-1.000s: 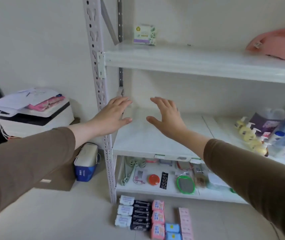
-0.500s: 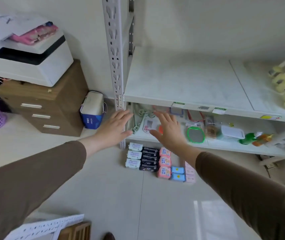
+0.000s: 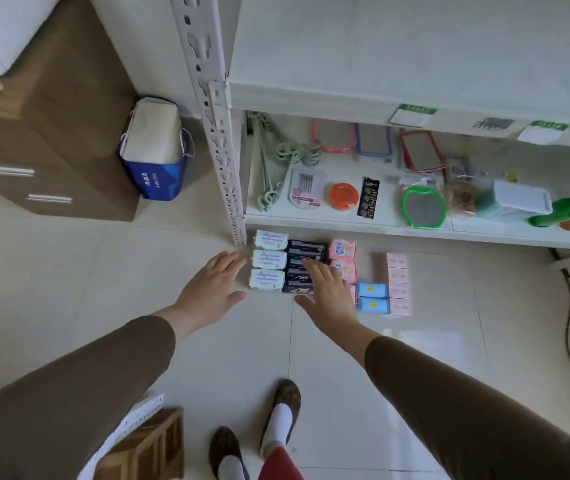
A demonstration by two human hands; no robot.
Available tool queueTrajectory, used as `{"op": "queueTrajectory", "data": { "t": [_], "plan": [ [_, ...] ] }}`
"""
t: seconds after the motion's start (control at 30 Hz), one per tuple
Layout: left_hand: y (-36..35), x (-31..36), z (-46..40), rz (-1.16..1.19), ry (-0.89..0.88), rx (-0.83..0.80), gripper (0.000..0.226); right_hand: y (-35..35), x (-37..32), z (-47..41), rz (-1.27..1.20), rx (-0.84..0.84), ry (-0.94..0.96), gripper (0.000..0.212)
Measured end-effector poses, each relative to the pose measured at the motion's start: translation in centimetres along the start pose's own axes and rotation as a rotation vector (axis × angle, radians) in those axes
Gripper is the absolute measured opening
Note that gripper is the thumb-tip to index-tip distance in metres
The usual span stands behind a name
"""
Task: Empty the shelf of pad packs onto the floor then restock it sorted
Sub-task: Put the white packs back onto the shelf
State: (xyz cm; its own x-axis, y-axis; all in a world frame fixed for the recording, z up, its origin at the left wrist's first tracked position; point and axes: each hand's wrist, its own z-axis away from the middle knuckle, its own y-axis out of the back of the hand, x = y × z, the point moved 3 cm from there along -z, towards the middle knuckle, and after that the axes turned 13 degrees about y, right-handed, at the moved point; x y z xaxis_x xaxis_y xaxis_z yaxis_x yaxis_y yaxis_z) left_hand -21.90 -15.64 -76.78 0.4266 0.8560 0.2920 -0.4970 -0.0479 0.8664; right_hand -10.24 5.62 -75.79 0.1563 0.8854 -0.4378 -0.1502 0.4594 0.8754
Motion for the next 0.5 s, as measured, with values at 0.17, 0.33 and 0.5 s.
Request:
{"op": "queueTrajectory", "data": {
  "t": [0.17,0.33,0.5],
  "plan": [
    [-7.4,-2.9,-5.9,0.022,0.061,-0.033,0.068,-8.2,4.8,-3.4,-0.010,-0.072,-0.044,0.076],
    [-14.8,-5.4,-11.3,0.133,0.140,-0.065,0.069,-16.6,9.0,-7.1,-0.004,-0.112,-0.056,0.079],
    [-22.0,-8.1,-17.5,0.169,0.124,-0.055,0.068,-25.5,13.3,-11.3,0.029,-0.128,-0.031,0.078]
  ]
}}
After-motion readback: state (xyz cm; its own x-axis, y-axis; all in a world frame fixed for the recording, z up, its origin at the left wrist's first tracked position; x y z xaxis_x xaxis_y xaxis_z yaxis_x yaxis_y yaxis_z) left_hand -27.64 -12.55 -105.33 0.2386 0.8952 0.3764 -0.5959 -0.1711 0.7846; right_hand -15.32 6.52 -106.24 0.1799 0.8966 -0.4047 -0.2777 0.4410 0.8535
